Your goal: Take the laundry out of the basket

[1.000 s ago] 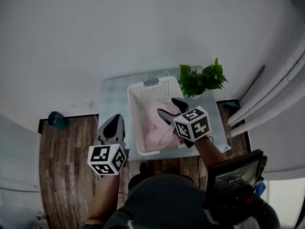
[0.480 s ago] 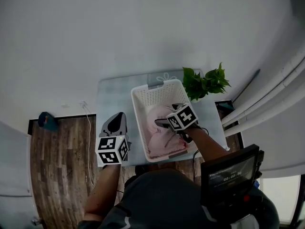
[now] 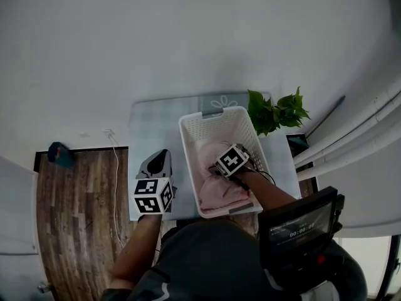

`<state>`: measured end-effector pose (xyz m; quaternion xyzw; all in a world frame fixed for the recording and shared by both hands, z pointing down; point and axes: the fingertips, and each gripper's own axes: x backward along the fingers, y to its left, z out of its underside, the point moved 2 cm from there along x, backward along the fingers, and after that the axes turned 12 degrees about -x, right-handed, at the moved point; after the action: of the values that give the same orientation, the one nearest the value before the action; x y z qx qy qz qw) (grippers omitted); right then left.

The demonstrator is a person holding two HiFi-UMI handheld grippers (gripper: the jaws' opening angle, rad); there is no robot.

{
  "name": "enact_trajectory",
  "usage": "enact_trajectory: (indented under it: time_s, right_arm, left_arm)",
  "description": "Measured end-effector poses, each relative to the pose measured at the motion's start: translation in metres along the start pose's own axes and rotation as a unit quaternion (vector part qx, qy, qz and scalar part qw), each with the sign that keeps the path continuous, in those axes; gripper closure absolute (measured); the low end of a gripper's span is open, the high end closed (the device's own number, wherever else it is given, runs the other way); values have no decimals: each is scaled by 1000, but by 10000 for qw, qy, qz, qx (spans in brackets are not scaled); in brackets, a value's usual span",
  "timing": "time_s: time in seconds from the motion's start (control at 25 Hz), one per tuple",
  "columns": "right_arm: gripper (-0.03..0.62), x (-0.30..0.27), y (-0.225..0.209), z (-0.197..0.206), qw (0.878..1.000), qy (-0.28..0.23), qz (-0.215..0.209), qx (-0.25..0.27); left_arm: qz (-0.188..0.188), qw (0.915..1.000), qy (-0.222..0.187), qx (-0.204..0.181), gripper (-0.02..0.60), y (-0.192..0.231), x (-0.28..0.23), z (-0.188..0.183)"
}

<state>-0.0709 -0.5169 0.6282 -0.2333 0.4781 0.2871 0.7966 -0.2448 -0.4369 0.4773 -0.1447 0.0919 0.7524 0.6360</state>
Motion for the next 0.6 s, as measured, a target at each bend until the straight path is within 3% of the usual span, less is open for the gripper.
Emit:
enact_trajectory:
  time_s: [0.28,0.48,0.6]
  right_arm:
    - [72,-32,-7,12,9980,625,49,-29]
    - [81,-42,-8,19,9948,811,-328,-527]
    - [130,-47,-8,21,9928,749,-563,-746]
  left_arm:
    - [-16,10000,49,2,572,7,-5,3]
    - [30,9999,94,-60,572,7,-2,2]
    - [6,9999,158,-61,572,10,-1,5]
